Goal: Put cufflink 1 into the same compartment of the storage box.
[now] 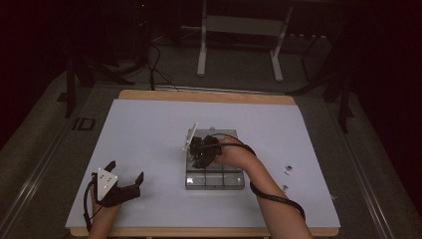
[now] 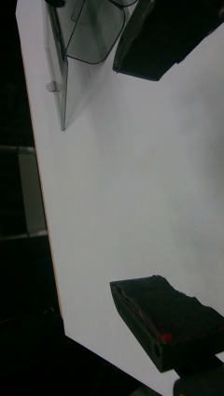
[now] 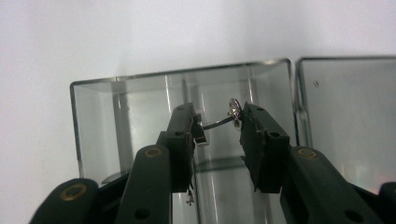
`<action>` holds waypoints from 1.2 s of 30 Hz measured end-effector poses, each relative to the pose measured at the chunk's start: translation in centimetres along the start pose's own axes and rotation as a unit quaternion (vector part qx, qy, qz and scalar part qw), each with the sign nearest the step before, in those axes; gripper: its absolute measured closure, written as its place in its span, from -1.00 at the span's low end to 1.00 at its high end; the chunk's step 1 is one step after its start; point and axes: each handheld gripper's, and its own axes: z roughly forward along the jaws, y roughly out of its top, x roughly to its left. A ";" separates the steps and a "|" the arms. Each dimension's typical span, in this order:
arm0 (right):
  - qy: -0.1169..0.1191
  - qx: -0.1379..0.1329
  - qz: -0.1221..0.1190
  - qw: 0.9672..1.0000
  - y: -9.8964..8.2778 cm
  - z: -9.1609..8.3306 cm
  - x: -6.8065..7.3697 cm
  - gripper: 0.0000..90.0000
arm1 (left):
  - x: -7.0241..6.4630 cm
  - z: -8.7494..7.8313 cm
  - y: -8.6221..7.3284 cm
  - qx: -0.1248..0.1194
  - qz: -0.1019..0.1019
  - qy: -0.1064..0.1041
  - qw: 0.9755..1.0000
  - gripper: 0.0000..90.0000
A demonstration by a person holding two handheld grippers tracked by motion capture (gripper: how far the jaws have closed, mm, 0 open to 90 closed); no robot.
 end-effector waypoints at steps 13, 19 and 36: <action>-0.002 -0.066 0.010 0.998 -1.0 2.0 -0.5 0.44 | 0.0 0.0 0.0 -0.001 0.000 -0.005 1.000 -0.98; -0.002 -0.067 0.018 0.998 -1.5 3.0 -0.7 0.44 | 0.0 0.0 0.0 -0.001 0.001 -0.005 1.000 -0.98; 0.000 -0.052 0.023 0.998 -1.4 3.7 -0.8 0.31 | 0.0 0.0 0.0 -0.001 0.002 -0.008 1.000 -0.98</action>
